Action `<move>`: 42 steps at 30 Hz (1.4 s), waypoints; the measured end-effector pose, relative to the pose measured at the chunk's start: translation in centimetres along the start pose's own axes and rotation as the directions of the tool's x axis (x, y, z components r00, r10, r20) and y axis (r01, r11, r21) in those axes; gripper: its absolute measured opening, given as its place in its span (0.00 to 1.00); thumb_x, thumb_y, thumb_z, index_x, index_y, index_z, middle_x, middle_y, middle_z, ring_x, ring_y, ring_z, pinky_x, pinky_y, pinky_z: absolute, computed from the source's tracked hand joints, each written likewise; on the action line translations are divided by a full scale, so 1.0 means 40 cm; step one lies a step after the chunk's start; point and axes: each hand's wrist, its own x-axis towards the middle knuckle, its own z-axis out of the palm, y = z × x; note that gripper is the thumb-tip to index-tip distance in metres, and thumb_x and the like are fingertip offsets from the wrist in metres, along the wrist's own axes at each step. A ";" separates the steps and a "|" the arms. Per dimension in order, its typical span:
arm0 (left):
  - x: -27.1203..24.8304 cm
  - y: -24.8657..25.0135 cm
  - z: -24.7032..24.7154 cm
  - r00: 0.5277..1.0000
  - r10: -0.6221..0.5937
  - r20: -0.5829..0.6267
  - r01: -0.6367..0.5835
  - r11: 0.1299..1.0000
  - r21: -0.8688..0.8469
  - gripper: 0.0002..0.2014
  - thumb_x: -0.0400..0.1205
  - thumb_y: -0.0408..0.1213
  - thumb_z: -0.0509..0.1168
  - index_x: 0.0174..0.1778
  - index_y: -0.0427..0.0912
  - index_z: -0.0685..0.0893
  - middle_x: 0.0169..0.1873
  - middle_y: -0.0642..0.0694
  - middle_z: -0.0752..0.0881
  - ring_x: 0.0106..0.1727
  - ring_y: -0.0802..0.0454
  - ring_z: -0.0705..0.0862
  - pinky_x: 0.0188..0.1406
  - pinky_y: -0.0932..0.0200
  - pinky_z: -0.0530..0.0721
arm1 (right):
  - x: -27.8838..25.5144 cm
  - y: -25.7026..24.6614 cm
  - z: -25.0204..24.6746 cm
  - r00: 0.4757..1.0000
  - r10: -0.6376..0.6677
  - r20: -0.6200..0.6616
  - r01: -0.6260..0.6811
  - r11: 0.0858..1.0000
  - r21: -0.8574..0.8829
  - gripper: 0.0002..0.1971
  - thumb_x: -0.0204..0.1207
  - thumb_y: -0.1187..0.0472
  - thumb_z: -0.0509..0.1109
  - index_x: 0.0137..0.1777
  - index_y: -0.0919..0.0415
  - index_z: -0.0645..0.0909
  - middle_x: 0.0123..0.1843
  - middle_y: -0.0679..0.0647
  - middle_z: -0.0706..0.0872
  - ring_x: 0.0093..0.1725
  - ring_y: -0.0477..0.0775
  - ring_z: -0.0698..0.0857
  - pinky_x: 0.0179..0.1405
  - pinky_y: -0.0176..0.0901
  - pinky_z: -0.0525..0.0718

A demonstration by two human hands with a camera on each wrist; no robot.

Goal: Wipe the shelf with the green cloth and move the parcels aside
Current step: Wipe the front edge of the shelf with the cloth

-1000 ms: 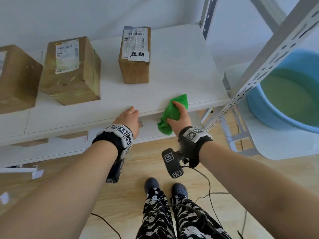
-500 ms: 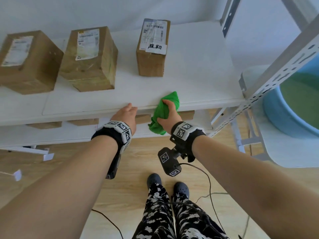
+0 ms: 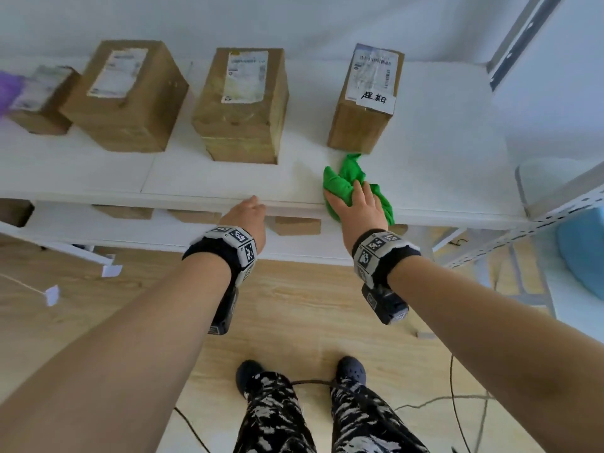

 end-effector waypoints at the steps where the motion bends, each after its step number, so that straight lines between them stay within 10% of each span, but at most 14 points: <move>1: -0.001 -0.025 -0.004 1.000 0.003 0.000 -0.003 1.000 -0.005 0.27 0.86 0.29 0.53 0.83 0.38 0.59 0.85 0.43 0.52 0.85 0.46 0.54 0.84 0.54 0.55 | 0.014 -0.027 0.007 0.999 -0.039 0.001 0.039 0.999 -0.024 0.38 0.80 0.71 0.57 0.82 0.38 0.49 0.86 0.63 0.46 0.85 0.65 0.44 0.84 0.54 0.50; 16: 0.011 -0.429 -0.031 0.988 0.132 -0.084 -0.135 0.991 -0.026 0.27 0.84 0.28 0.55 0.81 0.39 0.62 0.85 0.44 0.55 0.84 0.46 0.59 0.83 0.52 0.60 | 0.126 -0.477 0.076 0.983 -0.185 -0.010 0.180 0.967 -0.181 0.30 0.85 0.60 0.54 0.83 0.43 0.47 0.85 0.68 0.50 0.85 0.67 0.51 0.83 0.55 0.55; 23: 0.022 -0.614 -0.052 0.998 0.019 -0.067 -0.017 1.000 0.023 0.30 0.85 0.29 0.55 0.83 0.38 0.56 0.85 0.43 0.50 0.86 0.47 0.53 0.84 0.51 0.56 | 0.203 -0.661 0.108 0.970 -0.238 -0.041 0.222 0.946 -0.235 0.27 0.86 0.63 0.52 0.83 0.51 0.51 0.82 0.75 0.55 0.82 0.73 0.56 0.80 0.61 0.59; 28: 0.041 -0.727 -0.069 0.991 -0.118 -0.066 0.119 0.993 0.012 0.30 0.85 0.29 0.55 0.83 0.36 0.54 0.85 0.42 0.50 0.86 0.45 0.53 0.85 0.50 0.57 | 0.234 -0.741 0.111 0.930 -0.355 -0.094 0.310 0.896 -0.318 0.29 0.72 0.63 0.74 0.74 0.52 0.74 0.69 0.77 0.78 0.68 0.75 0.80 0.65 0.61 0.80; 34: 0.062 -0.822 -0.100 0.987 -0.158 -0.023 0.157 0.987 -0.030 0.31 0.84 0.27 0.55 0.84 0.42 0.55 0.85 0.46 0.51 0.86 0.48 0.52 0.85 0.48 0.56 | 0.285 -0.877 0.107 0.869 -0.494 0.025 0.476 0.824 -0.307 0.29 0.85 0.62 0.54 0.84 0.55 0.49 0.80 0.78 0.57 0.81 0.75 0.59 0.79 0.62 0.60; 39: 0.065 -0.898 -0.113 0.987 -0.156 -0.027 0.154 0.987 -0.048 0.31 0.85 0.27 0.53 0.84 0.45 0.53 0.85 0.50 0.49 0.86 0.51 0.51 0.85 0.50 0.55 | 0.325 -1.004 0.097 0.836 -0.547 -0.038 0.503 0.792 -0.347 0.30 0.72 0.56 0.73 0.76 0.52 0.72 0.66 0.80 0.79 0.66 0.75 0.81 0.62 0.60 0.82; 42: 0.054 -0.967 -0.116 0.971 -0.237 -0.021 0.235 0.969 -0.078 0.30 0.85 0.28 0.53 0.84 0.44 0.53 0.85 0.50 0.49 0.86 0.51 0.51 0.85 0.51 0.55 | 0.349 -1.062 0.117 0.829 -0.550 0.100 0.550 0.772 -0.320 0.31 0.83 0.61 0.59 0.84 0.57 0.50 0.78 0.82 0.59 0.79 0.78 0.62 0.76 0.64 0.66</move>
